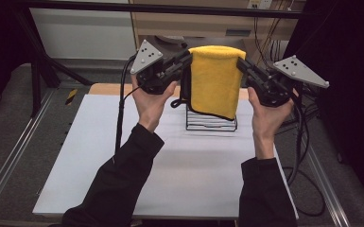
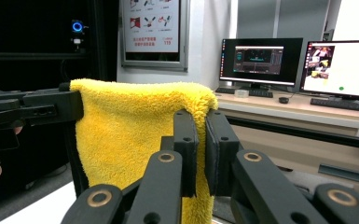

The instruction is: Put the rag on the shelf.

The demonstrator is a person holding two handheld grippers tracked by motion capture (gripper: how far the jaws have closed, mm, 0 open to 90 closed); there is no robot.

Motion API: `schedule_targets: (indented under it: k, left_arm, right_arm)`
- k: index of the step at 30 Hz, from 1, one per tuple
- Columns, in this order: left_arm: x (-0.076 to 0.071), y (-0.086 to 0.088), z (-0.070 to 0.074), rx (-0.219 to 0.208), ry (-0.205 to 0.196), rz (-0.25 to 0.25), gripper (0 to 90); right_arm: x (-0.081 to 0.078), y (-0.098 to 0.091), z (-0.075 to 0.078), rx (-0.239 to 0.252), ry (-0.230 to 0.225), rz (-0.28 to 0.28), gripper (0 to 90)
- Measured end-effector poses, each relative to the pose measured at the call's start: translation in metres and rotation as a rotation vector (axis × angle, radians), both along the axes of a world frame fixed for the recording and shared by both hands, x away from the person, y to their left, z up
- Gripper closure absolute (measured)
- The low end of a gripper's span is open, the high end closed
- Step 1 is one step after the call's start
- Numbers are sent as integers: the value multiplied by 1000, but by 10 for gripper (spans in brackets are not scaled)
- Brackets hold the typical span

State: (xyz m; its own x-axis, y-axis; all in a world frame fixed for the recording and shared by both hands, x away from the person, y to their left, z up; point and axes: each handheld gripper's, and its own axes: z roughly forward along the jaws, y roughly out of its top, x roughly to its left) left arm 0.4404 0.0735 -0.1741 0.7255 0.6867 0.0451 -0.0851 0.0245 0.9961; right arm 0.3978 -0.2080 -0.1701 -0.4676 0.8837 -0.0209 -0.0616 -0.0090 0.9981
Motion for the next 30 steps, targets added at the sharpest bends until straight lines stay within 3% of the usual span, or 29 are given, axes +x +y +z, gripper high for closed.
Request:
schedule_targets:
  k: [17,30]
  left_arm:
    - [14,-13,27,-7,-20,3,781]
    - [34,-21,42,-10,-15,20,781]
  right_arm:
    - [14,-10,26,12,-27,-28,846]
    - [34,-13,40,5,-43,-48,846]
